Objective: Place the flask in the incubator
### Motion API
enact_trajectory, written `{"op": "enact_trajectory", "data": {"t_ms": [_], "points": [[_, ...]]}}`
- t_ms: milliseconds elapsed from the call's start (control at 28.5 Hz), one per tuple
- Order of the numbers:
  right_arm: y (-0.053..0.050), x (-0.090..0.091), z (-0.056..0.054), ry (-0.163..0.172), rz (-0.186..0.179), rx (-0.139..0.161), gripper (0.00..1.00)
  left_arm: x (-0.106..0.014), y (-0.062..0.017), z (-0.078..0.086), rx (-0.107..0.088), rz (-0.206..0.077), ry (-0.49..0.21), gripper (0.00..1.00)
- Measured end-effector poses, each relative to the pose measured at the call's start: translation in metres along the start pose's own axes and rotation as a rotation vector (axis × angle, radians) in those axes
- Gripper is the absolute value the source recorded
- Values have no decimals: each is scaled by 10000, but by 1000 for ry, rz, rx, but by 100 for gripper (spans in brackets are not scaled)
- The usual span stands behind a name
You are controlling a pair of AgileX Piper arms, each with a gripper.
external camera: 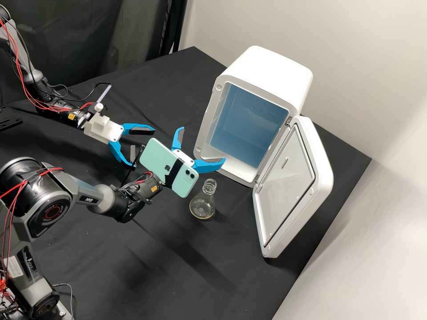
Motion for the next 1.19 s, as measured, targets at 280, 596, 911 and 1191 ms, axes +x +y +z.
{"op": "enact_trajectory", "data": {"t_ms": [280, 596, 911, 1191], "points": [[0, 0, 0, 0, 0, 0, 100, 0, 0, 0, 0, 0, 0, 100], [48, -20, 61, -16, 14, 31, 100, 0, 0, 0, 0, 0, 0, 100], [69, -176, 222, -28, 31, 44, 100, -2, 8, 1, 0, 3, 0, 100], [-25, -239, 281, -21, 18, 22, 100, 0, 5, 27, 2, 1, -8, 100]]}}
